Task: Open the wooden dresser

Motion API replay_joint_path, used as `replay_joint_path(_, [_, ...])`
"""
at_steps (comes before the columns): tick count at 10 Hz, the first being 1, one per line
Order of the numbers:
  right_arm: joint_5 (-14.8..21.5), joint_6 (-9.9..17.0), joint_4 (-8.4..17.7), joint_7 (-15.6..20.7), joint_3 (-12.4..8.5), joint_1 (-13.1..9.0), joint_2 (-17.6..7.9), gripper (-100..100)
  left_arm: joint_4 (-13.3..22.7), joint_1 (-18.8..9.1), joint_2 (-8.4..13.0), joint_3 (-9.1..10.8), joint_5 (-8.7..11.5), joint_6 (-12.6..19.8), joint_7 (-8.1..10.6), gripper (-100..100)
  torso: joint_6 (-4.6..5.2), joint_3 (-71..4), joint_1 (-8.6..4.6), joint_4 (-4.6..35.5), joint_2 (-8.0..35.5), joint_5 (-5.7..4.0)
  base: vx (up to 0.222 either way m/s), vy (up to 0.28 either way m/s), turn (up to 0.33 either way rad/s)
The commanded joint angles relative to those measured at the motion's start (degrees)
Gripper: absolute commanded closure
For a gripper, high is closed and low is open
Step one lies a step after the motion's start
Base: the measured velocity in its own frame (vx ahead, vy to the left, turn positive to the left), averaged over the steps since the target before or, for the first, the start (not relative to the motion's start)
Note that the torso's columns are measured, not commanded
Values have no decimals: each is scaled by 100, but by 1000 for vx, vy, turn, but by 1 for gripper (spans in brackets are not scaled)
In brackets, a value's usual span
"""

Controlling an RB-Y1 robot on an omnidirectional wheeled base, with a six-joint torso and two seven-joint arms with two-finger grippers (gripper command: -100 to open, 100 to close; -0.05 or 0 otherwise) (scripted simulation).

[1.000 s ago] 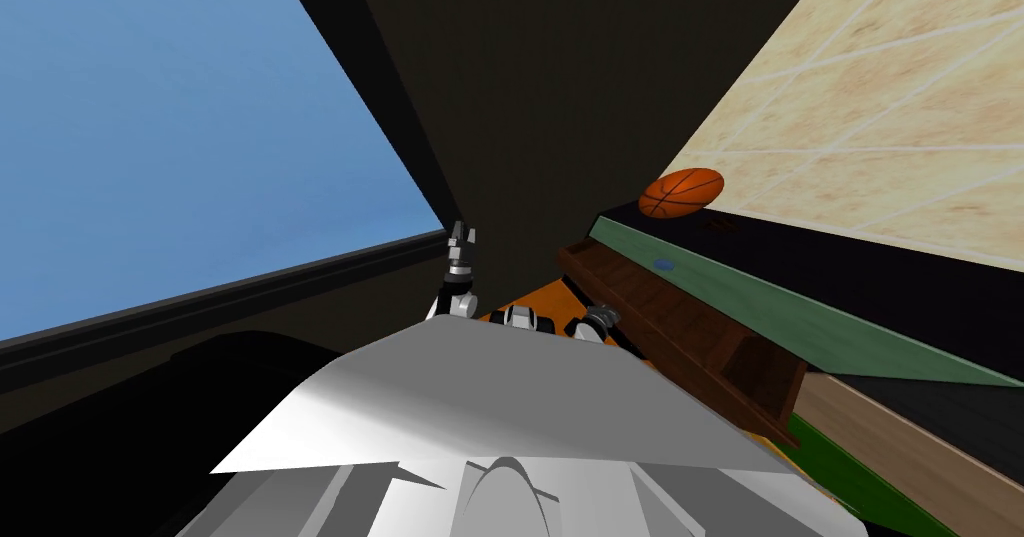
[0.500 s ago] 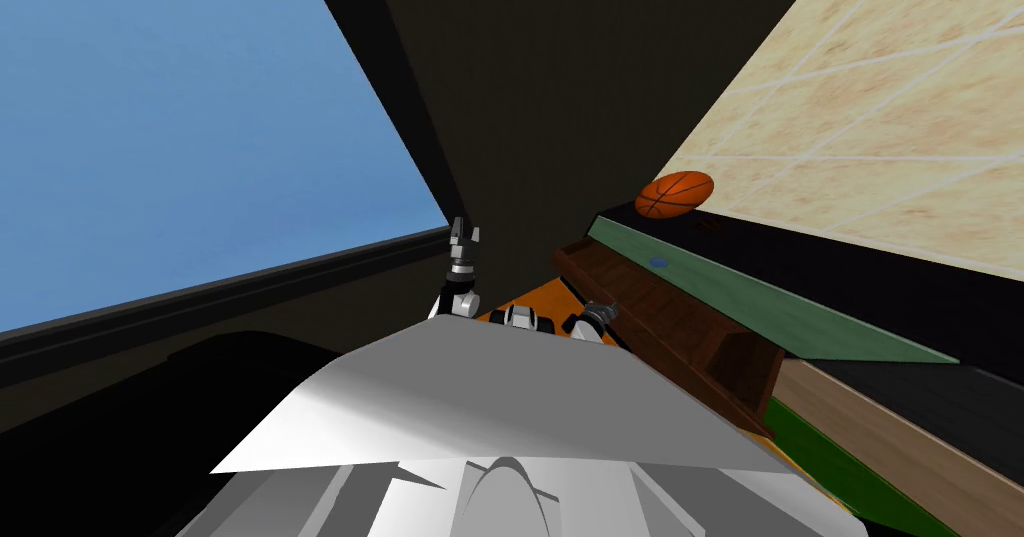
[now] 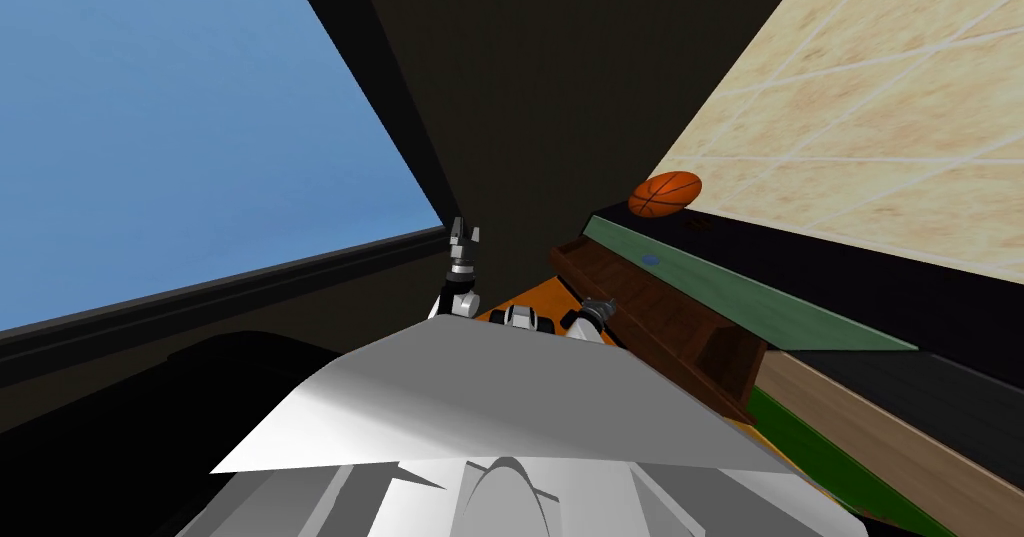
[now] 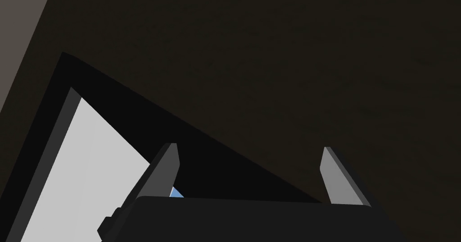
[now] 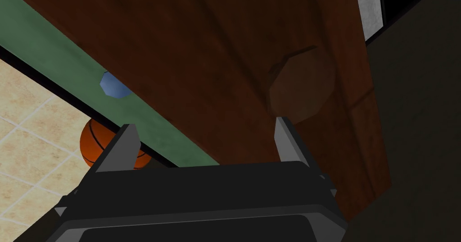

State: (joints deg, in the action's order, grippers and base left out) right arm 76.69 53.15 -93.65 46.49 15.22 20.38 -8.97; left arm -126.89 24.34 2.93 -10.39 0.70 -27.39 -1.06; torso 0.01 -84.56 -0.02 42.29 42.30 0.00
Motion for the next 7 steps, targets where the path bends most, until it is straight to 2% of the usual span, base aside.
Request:
replay_joint_path(1, [-55, 1, -142, 153, 3, 33, 34, -100, 0, 0, 0, 0, 0, 0, 0, 0, 0, -1, 3, -1, -2, 0, -2, -15, -7])
replay_joint_path(2, [-60, 2, -157, 185, 3, 35, 37, 0, 0, 0, 0, 0, 0, 0, 0, 0, -1, -2, 9, -2, -4, 1, 0, 0, 0])
replay_joint_path(7, [-59, 1, -156, 182, 4, 34, 37, 0, 0, 0, 0, -1, 0, 0, 0, 0, -1, -1, 1, -1, -1, -1, 0, 0, 0])
